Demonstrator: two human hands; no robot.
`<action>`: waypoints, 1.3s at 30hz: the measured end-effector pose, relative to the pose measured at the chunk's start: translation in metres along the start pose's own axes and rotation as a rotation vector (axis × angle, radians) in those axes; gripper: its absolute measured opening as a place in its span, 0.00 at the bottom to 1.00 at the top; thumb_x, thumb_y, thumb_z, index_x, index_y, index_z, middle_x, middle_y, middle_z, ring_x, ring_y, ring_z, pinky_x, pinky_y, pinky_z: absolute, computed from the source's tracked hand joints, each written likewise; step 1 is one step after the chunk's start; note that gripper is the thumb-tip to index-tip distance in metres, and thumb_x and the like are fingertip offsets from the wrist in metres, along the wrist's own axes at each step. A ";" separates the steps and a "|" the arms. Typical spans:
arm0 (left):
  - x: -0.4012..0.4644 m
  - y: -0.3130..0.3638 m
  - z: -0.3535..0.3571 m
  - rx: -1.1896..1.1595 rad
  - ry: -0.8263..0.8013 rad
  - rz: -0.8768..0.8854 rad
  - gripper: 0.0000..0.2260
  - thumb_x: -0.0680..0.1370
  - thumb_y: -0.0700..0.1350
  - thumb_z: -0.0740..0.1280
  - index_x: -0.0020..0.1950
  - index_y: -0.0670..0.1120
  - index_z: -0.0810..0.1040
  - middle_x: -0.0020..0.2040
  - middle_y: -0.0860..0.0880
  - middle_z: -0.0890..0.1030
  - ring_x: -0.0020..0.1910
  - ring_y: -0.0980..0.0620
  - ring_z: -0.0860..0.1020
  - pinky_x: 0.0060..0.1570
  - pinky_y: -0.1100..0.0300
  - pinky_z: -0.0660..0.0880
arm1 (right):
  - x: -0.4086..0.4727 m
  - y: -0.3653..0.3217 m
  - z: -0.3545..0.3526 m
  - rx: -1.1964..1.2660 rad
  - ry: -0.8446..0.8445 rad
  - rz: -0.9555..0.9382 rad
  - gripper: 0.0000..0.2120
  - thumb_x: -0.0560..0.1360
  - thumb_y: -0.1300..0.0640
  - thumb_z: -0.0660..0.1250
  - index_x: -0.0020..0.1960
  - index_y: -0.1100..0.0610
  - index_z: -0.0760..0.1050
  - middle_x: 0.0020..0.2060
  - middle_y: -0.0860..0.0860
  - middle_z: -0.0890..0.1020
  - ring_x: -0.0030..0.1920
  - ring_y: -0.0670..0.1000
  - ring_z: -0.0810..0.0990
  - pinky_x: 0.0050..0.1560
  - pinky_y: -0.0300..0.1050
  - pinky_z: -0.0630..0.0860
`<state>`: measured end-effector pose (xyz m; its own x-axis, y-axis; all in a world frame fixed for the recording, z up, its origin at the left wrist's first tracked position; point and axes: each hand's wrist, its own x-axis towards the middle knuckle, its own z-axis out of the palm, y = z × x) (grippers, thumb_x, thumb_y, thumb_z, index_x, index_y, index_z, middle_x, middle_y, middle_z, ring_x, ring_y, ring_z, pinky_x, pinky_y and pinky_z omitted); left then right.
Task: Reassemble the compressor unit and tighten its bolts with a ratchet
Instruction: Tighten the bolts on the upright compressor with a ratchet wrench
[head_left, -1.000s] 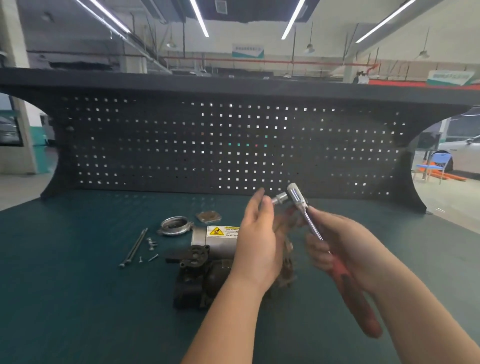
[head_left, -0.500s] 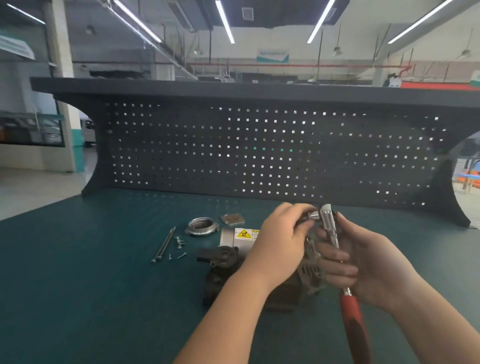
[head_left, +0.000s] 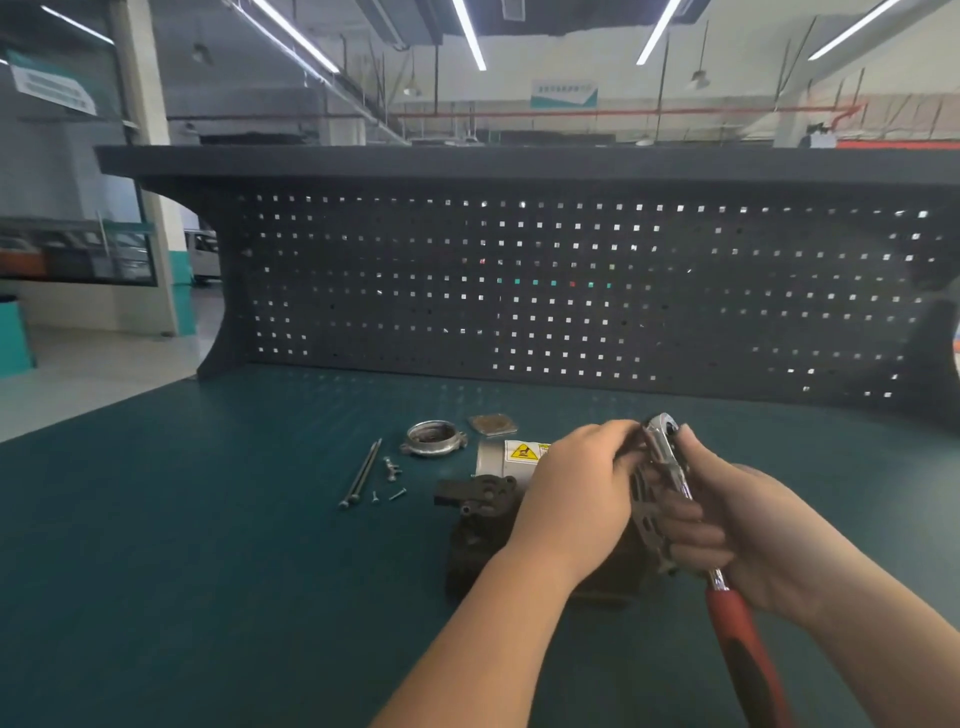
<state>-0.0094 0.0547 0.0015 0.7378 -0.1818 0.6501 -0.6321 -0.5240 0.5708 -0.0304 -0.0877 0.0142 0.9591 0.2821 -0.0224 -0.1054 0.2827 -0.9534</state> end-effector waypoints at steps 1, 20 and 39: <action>-0.001 0.001 0.003 -0.006 0.020 -0.024 0.11 0.82 0.43 0.61 0.61 0.47 0.78 0.55 0.48 0.81 0.55 0.49 0.76 0.56 0.52 0.72 | 0.001 0.001 0.000 0.049 -0.018 0.006 0.20 0.74 0.43 0.62 0.39 0.60 0.79 0.26 0.50 0.65 0.20 0.44 0.61 0.15 0.34 0.58; -0.014 0.017 0.027 0.009 0.152 -0.207 0.02 0.80 0.42 0.61 0.48 0.46 0.73 0.45 0.45 0.81 0.46 0.43 0.78 0.45 0.47 0.74 | -0.004 -0.008 -0.014 -0.154 0.031 0.163 0.19 0.70 0.41 0.67 0.41 0.59 0.76 0.27 0.53 0.71 0.20 0.47 0.69 0.15 0.35 0.64; -0.012 0.006 0.032 -0.175 0.173 -0.110 0.04 0.77 0.43 0.68 0.50 0.49 0.78 0.45 0.52 0.83 0.48 0.50 0.80 0.49 0.50 0.76 | -0.003 -0.008 -0.020 -0.417 0.088 -0.025 0.24 0.61 0.31 0.68 0.29 0.53 0.73 0.22 0.49 0.63 0.19 0.48 0.57 0.19 0.36 0.57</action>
<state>-0.0143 0.0273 -0.0184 0.7627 0.0212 0.6464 -0.5924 -0.3781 0.7114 -0.0271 -0.1091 0.0160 0.9807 0.1956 -0.0064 0.0158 -0.1115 -0.9936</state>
